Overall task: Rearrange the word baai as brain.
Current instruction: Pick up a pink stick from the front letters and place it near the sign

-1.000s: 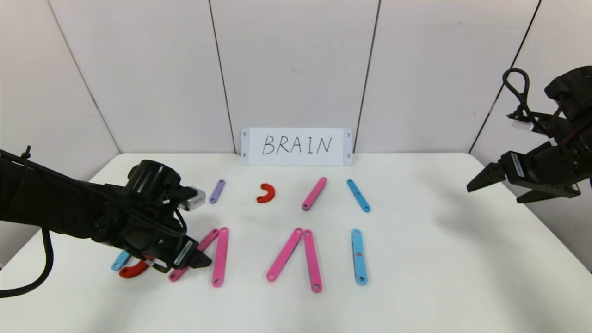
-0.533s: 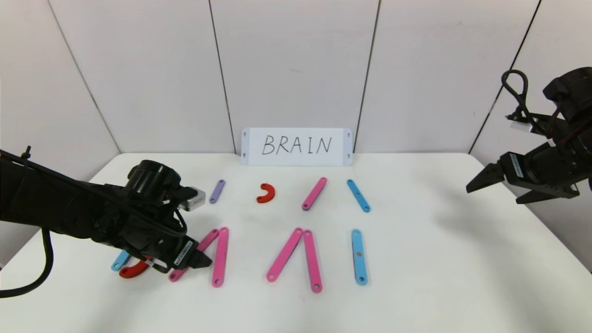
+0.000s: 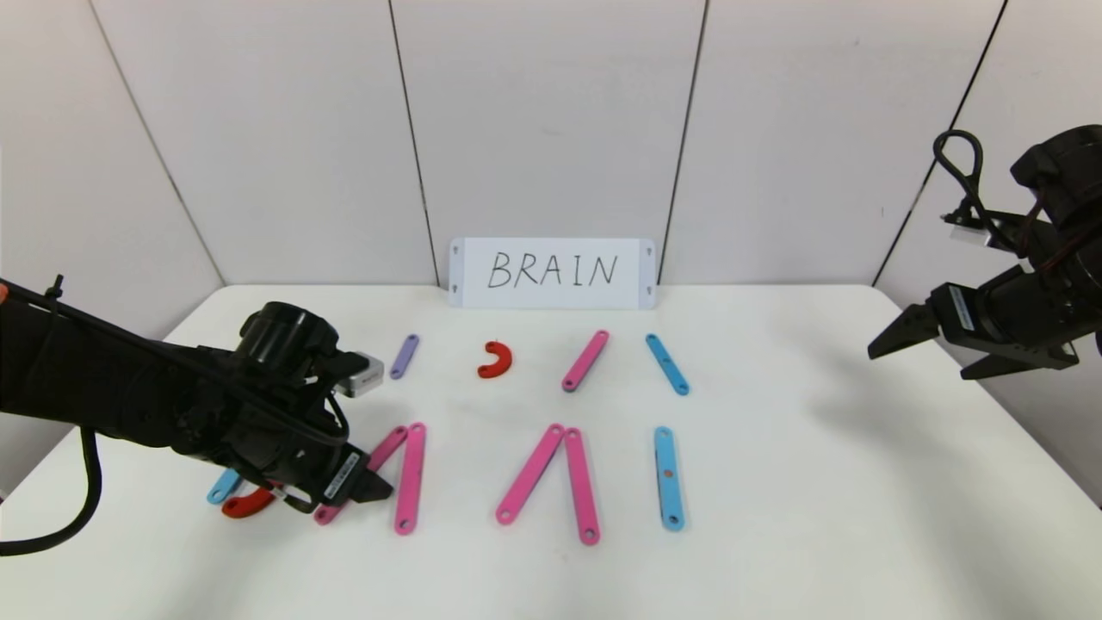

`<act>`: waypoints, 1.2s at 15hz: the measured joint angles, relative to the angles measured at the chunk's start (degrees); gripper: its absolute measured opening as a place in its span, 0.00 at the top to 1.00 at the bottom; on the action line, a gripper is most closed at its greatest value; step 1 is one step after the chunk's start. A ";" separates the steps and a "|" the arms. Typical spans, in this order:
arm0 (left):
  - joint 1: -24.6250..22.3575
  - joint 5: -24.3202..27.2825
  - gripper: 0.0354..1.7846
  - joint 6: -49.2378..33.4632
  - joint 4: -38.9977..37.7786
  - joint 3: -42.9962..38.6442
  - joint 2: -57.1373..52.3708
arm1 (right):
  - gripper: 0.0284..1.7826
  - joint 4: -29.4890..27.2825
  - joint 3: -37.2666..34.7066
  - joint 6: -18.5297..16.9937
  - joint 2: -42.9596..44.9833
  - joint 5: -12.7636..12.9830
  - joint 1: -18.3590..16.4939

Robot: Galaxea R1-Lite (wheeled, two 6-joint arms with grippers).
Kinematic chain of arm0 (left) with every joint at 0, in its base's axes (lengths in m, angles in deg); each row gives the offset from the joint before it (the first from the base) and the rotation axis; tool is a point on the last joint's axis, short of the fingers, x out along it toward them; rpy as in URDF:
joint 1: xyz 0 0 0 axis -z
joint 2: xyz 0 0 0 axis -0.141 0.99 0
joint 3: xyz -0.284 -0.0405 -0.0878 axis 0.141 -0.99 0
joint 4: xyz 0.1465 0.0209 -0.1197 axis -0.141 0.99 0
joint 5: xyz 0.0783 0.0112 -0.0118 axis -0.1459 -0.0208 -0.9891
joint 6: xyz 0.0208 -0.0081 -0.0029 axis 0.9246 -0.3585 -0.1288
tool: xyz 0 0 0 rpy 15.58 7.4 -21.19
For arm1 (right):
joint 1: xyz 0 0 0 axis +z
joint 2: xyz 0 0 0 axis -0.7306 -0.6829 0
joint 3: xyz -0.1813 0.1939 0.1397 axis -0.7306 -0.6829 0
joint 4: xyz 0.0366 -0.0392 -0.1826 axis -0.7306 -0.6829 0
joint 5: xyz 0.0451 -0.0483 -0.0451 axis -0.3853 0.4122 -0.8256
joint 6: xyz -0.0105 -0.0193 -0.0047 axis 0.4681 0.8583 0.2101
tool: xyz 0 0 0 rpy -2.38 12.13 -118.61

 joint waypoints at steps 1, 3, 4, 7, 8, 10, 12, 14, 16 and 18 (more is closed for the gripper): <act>0.11 0.00 0.19 0.00 -0.02 -0.09 0.05 | 0.04 0.00 0.00 0.00 0.00 0.00 0.00; 0.13 0.00 0.35 0.02 -0.02 -0.20 0.05 | 0.04 0.00 0.00 -0.02 0.00 0.00 0.00; 0.13 -0.01 0.45 0.00 -0.02 -0.20 0.05 | 0.04 0.00 0.00 -0.02 0.00 0.00 0.00; 0.16 -0.09 0.75 0.00 -0.02 -0.20 0.05 | 0.04 0.00 -0.06 0.01 0.01 0.09 0.00; 0.13 -0.11 0.82 0.00 0.00 -0.11 0.05 | 0.04 0.00 -0.09 0.04 0.01 0.09 0.00; 0.16 -0.11 0.86 0.00 0.02 0.11 0.05 | 0.04 0.00 -0.11 0.06 0.01 0.09 0.00; 0.16 -0.06 0.86 -0.09 -0.18 0.34 -0.06 | 0.04 0.00 -0.11 0.06 0.01 0.15 0.00; 0.16 0.21 0.86 -0.33 -2.17 0.33 -0.20 | 0.04 0.00 -0.20 0.12 0.01 0.23 0.00; 0.16 0.21 0.86 -0.82 -5.23 0.09 -0.22 | 0.04 0.00 -0.33 0.22 0.01 0.26 0.06; 0.10 0.18 0.86 -0.96 -8.45 0.09 -0.16 | 0.04 0.00 -0.38 0.23 0.01 0.34 0.15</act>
